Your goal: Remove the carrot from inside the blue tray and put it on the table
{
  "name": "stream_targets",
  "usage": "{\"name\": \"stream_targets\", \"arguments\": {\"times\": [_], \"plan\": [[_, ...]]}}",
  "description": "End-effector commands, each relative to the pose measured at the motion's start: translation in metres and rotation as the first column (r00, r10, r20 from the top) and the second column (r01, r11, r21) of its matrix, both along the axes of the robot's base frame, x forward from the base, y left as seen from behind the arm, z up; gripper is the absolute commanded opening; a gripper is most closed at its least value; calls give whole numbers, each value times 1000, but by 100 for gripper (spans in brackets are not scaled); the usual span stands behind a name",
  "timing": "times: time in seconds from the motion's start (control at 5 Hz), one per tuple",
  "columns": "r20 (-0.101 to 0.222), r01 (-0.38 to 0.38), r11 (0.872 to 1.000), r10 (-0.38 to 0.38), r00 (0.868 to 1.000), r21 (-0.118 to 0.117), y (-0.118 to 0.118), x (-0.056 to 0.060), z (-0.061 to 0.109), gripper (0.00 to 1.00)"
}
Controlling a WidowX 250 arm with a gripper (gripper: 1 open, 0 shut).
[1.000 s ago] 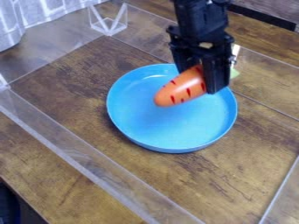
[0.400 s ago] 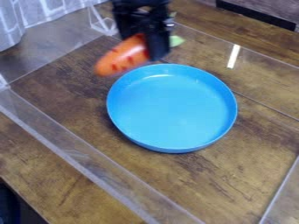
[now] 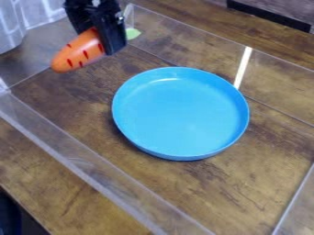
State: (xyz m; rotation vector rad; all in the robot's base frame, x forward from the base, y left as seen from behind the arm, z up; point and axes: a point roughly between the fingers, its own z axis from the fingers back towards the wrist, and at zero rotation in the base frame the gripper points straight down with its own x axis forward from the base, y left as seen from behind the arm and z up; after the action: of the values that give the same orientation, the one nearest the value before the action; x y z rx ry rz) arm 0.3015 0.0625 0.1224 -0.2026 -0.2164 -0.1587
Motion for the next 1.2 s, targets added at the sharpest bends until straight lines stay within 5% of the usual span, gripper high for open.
{"name": "stream_targets", "arguments": {"times": [0.0,0.4,0.8,1.0], "plan": [[5,-5,999,5,1000,40,10,0,-7,0],[-35,27,993,-23,999,111,14,-2,-54,0],[-66,59,987,-50,997,147,16,5,-84,0],[-67,51,988,-42,997,148,19,5,-83,100]]}}
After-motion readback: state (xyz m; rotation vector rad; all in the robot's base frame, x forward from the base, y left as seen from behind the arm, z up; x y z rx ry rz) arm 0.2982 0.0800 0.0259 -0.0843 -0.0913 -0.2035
